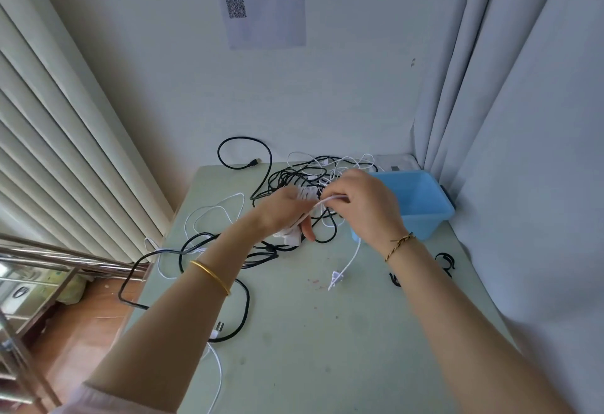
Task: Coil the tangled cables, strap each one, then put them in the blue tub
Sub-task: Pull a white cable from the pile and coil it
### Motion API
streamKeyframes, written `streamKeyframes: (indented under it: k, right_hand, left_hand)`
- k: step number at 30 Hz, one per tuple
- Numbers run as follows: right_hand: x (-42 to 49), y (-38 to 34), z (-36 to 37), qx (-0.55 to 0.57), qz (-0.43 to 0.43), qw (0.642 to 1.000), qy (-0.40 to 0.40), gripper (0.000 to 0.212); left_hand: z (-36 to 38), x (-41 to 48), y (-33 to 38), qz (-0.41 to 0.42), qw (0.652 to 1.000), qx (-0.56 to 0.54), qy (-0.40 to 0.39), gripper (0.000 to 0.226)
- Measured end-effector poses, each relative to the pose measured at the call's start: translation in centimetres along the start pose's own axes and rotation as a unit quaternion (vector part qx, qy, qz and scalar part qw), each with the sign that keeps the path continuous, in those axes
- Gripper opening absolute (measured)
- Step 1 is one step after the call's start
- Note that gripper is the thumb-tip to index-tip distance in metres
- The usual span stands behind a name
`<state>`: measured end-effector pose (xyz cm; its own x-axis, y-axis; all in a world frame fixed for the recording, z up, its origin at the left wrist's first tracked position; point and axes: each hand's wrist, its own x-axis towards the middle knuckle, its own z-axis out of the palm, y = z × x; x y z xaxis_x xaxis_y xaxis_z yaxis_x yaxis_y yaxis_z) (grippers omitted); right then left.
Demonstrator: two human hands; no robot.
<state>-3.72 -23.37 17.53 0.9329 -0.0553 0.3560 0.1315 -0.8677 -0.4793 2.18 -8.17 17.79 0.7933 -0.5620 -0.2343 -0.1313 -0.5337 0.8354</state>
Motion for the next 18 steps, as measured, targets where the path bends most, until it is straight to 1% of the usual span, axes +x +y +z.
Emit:
streamKeyframes:
  k: [2, 3, 5, 6, 8, 9, 11, 13, 14, 15, 17, 18]
  right_hand:
    - [0.3, 1.0, 0.1, 0.032, 0.006, 0.999, 0.02, 0.009]
    - [0.4, 1.4, 0.2, 0.066, 0.016, 0.997, 0.03, 0.009]
    - [0.5, 2.0, 0.6, 0.179, 0.055, 0.981, 0.043, 0.012]
    - [0.4, 2.3, 0.8, 0.247, 0.079, 0.965, 0.037, 0.015]
    - [0.1, 2.8, 1.3, 0.378, 0.129, 0.917, 0.008, 0.023]
    - [0.0, 3.0, 1.7, 0.425, 0.155, 0.892, -0.011, 0.028]
    - [-0.3, 3.5, 2.5, 0.48, 0.196, 0.854, -0.037, 0.034]
    - [-0.5, 4.4, 3.4, 0.513, 0.223, 0.828, -0.035, 0.03]
    - [-0.5, 5.0, 3.7, 0.513, 0.232, 0.826, -0.027, 0.026]
    - [-0.7, 5.5, 4.1, 0.503, 0.24, 0.83, -0.018, 0.019]
    - [-1.1, 6.1, 4.7, 0.464, 0.247, 0.851, -0.01, 0.007]
    - [-1.3, 6.2, 5.2, 0.441, 0.246, 0.863, -0.013, 0.01]
  left_hand:
    - [-0.2, -0.5, 0.3, -0.008, 0.999, -0.025, -0.031, 0.043]
    - [-0.2, -0.7, 0.4, -0.003, 0.999, -0.018, -0.048, 0.043]
    - [-0.2, -0.9, 0.5, 0.007, 0.998, 0.006, -0.07, 0.03]
    - [-0.2, -0.9, 0.5, 0.005, 0.998, 0.003, -0.068, 0.024]
    - [-0.4, -0.6, 0.3, -0.01, 0.999, -0.028, -0.036, 0.019]
    - [-0.6, -0.5, 0.1, -0.018, 0.998, -0.054, -0.017, 0.018]
    - [-1.0, -0.3, -0.3, -0.038, 0.992, -0.122, 0.011, 0.019]
    - [-1.5, -0.1, -0.7, -0.058, 0.973, -0.221, 0.021, 0.017]
    - [-1.8, -0.1, -0.9, -0.064, 0.957, -0.282, 0.023, 0.016]
    - [-2.2, -0.1, -1.0, -0.067, 0.936, -0.344, 0.023, 0.014]
    - [-2.7, -0.1, -1.2, -0.075, 0.891, -0.447, 0.007, 0.018]
    - [-2.8, -0.1, -1.1, -0.082, 0.874, -0.479, -0.004, 0.022]
